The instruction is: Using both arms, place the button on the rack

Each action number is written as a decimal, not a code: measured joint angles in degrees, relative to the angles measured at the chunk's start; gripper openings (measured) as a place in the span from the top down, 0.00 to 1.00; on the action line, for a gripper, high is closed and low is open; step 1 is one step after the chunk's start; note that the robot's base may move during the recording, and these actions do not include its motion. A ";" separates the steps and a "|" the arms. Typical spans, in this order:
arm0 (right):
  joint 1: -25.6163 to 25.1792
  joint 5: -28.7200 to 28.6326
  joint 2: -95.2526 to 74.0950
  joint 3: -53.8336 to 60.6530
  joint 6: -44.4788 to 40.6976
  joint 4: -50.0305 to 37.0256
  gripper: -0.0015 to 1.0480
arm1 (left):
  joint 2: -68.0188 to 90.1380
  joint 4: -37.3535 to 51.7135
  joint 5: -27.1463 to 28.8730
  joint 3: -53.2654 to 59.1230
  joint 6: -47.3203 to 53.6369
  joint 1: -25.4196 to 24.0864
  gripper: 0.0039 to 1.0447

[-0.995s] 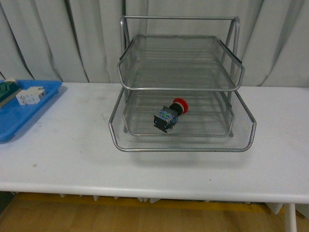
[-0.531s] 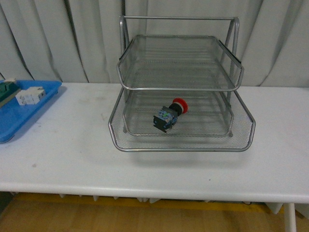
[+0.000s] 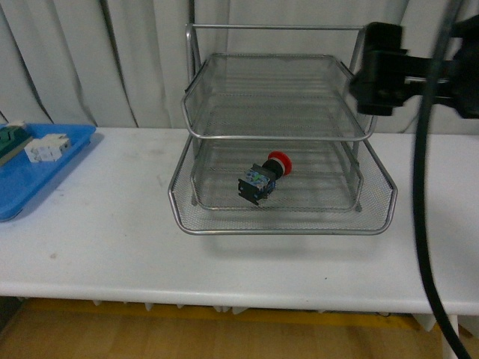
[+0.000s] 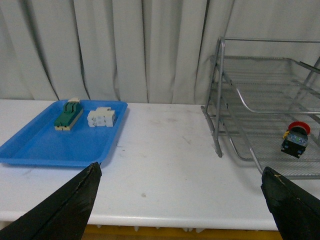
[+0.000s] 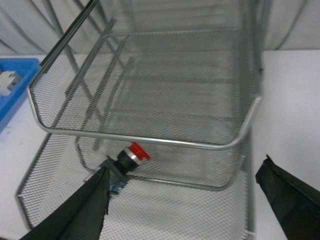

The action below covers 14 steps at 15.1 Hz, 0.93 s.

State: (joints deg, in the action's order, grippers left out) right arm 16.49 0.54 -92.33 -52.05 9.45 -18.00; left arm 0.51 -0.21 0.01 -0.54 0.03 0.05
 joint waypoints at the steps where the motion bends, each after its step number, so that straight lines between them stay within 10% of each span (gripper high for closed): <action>1: 2.25 0.42 -3.61 -5.07 1.57 4.46 0.21 | 0.00 0.00 0.00 0.00 -0.02 0.00 0.06; 7: 9.16 1.18 -11.43 -8.33 5.84 14.67 0.96 | 0.00 0.00 0.00 0.00 -0.02 0.00 0.06; 14: 10.80 -0.07 -13.44 1.25 7.78 12.17 0.98 | 0.00 0.00 0.00 0.00 -0.02 0.00 0.06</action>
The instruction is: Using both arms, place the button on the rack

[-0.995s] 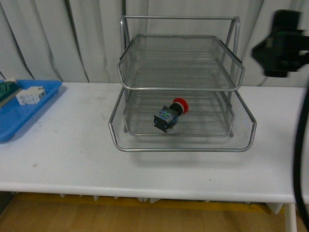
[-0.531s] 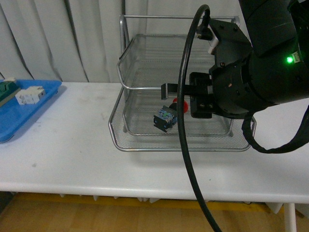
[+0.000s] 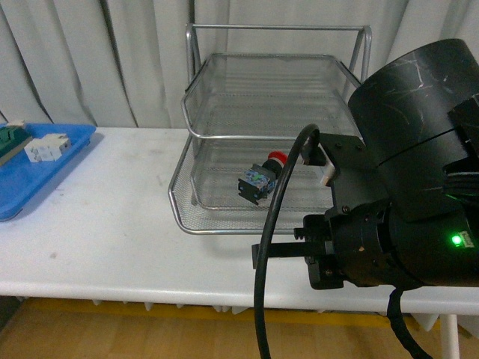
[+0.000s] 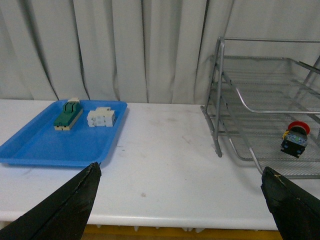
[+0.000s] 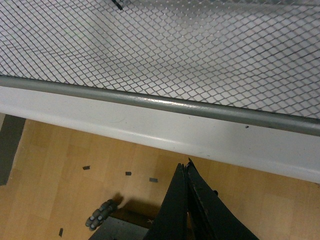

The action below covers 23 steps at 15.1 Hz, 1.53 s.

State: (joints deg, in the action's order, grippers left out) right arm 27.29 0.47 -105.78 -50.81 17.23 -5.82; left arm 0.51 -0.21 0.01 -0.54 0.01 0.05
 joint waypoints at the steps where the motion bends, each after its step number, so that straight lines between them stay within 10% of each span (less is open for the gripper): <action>1: -0.09 0.37 -1.25 -0.28 0.15 -0.70 0.98 | 0.00 0.00 0.00 0.00 0.00 0.00 0.06; 23: -7.13 4.87 -16.46 -24.94 -6.84 5.44 0.98 | 0.00 0.00 0.00 0.00 0.02 0.00 0.06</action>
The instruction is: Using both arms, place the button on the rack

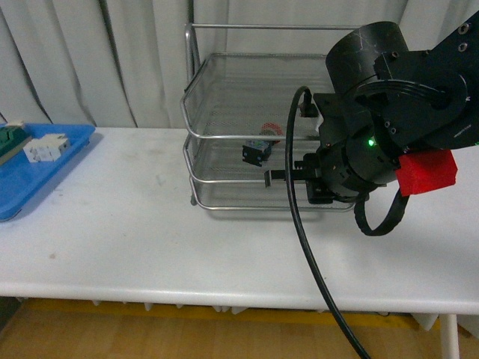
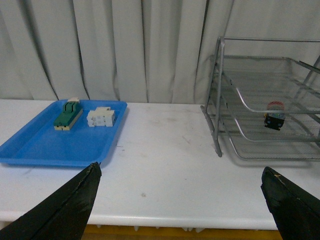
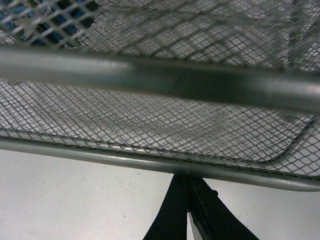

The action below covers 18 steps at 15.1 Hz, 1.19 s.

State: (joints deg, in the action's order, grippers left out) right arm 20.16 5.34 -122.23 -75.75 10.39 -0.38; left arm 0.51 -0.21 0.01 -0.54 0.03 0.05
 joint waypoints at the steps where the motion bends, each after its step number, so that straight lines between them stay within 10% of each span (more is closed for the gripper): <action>1: -0.39 0.48 -0.76 -1.42 -1.05 0.59 0.98 | 0.00 0.00 0.00 0.00 -0.02 0.00 0.06; 7: -1.62 -0.31 -0.26 -1.57 -1.33 0.98 0.98 | 0.00 0.02 0.00 0.00 -0.02 0.00 0.06; 13: -2.82 -13.07 16.72 16.61 2.73 -4.20 0.98 | 0.00 0.00 0.00 0.00 -0.02 0.00 0.06; 18: -18.49 -21.64 46.05 34.62 8.46 -15.91 0.98 | 0.00 0.00 0.00 0.00 -0.02 0.00 0.06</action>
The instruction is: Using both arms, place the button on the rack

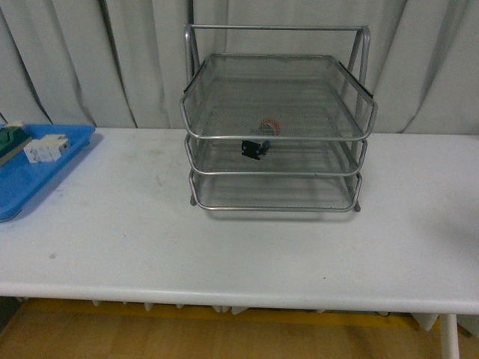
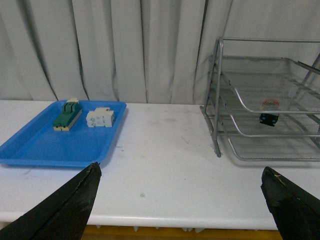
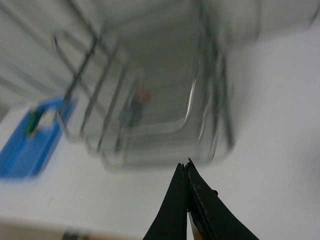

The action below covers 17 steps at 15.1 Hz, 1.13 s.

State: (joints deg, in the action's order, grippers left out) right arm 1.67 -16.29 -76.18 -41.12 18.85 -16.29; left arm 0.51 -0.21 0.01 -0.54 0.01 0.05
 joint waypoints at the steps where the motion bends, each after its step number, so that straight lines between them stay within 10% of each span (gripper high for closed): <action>1: -1.81 9.18 6.86 7.30 -5.20 -12.50 0.98 | 0.00 0.02 0.00 0.00 0.00 0.00 0.06; 5: -1.99 16.11 32.52 26.84 -17.46 -13.22 0.98 | 0.00 0.00 0.00 0.00 0.00 0.00 0.06; 17: -1.99 16.15 56.19 40.50 -18.51 -2.97 0.98 | 0.00 0.02 0.00 0.00 0.00 0.00 0.06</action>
State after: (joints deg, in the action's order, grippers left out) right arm -0.32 -0.14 -19.99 -0.62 0.34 -19.27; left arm 0.51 -0.19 0.01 -0.54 0.01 0.05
